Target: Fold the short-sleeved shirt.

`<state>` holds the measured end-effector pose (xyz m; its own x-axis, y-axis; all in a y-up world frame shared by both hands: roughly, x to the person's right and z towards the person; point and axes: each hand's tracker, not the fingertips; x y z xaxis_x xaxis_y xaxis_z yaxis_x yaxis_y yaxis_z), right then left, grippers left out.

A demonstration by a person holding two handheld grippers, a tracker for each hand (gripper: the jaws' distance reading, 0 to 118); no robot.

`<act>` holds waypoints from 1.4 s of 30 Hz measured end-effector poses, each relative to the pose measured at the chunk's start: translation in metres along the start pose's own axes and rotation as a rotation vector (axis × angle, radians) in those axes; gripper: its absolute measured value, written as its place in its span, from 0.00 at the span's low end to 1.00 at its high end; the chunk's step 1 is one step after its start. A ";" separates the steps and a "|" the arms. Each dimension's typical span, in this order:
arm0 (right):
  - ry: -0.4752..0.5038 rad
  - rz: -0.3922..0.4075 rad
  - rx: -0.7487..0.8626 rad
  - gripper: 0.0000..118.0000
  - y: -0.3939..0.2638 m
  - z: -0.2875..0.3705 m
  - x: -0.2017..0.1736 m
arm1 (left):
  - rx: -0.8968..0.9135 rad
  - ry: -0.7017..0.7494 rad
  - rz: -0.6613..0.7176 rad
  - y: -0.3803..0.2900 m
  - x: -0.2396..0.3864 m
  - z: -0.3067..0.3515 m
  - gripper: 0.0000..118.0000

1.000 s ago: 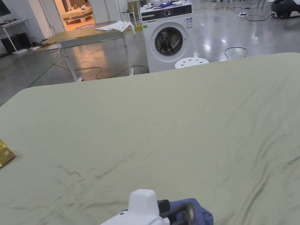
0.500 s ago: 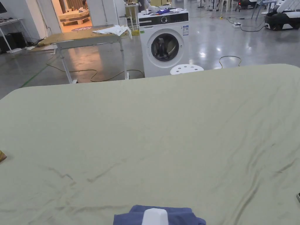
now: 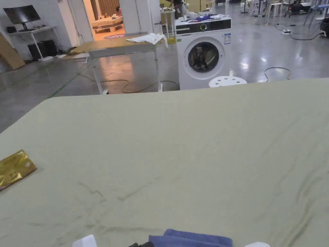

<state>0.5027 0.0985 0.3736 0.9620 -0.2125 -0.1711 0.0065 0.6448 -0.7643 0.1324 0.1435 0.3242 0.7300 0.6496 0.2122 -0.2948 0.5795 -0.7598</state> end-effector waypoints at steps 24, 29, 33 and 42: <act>0.121 -0.098 0.338 0.00 -0.005 0.109 0.003 | 0.096 -0.042 0.327 0.095 -0.118 0.046 0.20; 0.105 -0.149 0.336 0.00 -0.015 0.117 0.022 | 0.045 0.370 0.184 0.173 -0.193 0.119 0.20; 0.082 -0.168 0.320 0.00 -0.018 0.112 0.019 | 0.036 0.468 0.189 0.194 -0.214 0.120 0.24; 0.042 -0.113 0.311 0.00 -0.012 0.122 0.026 | 0.279 0.821 -0.249 0.207 -0.133 0.155 0.73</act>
<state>0.5614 0.1750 0.4542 0.9385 -0.3213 -0.1266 0.2016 0.8072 -0.5548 -0.1213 0.2527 0.2340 0.9717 -0.0047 -0.2361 -0.1298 0.8245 -0.5508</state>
